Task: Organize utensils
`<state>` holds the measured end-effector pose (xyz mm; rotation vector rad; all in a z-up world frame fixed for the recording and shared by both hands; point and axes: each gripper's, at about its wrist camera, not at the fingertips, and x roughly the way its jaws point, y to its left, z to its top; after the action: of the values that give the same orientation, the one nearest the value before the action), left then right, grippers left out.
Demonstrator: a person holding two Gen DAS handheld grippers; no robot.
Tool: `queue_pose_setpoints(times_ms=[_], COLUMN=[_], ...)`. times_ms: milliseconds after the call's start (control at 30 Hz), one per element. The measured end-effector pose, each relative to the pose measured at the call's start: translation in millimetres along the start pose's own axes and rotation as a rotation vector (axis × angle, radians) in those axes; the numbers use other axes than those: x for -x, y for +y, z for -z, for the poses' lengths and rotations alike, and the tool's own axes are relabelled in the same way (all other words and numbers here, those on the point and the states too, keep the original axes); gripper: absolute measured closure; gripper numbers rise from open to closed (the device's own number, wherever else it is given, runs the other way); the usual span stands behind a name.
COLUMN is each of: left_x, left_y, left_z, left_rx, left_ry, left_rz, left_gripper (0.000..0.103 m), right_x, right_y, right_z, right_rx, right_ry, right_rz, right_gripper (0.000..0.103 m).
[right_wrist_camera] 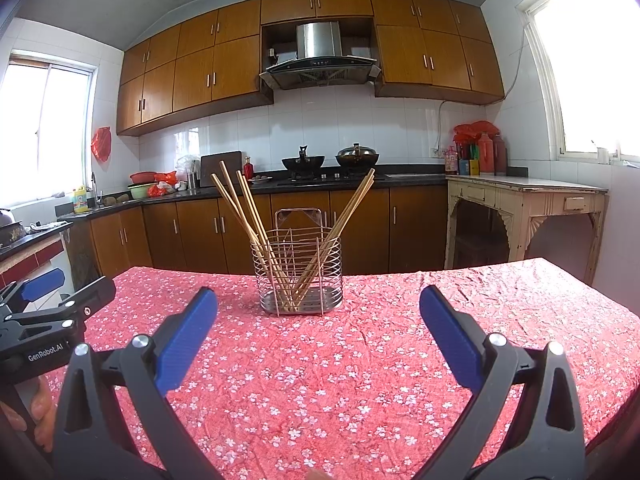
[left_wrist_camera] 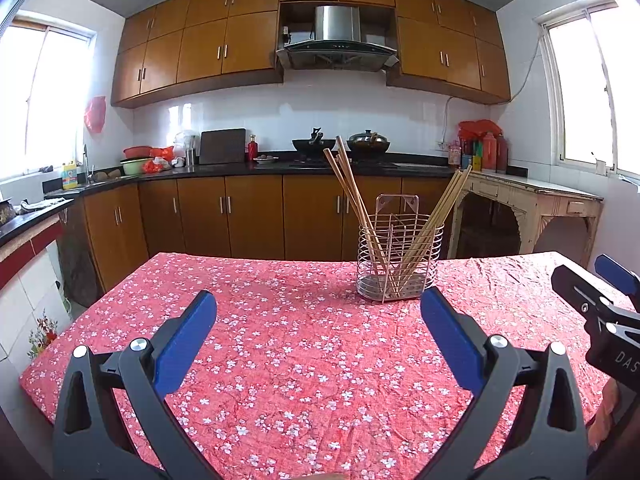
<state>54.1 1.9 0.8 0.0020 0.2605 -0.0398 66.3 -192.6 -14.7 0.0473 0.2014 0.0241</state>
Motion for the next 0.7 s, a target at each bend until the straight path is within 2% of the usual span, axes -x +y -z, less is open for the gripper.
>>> queue_pose_setpoints(times_ms=[700], left_x=[-4.6], left_y=[1.6], left_z=[4.2], left_rx=[-0.003], left_ry=[0.01], left_rz=[0.013], left_gripper=[0.002], right_x=[-2.6], right_y=[-0.5], right_z=[1.3], right_rx=[-0.003], right_ry=[0.003], right_rz=[0.0], right_gripper=[0.004])
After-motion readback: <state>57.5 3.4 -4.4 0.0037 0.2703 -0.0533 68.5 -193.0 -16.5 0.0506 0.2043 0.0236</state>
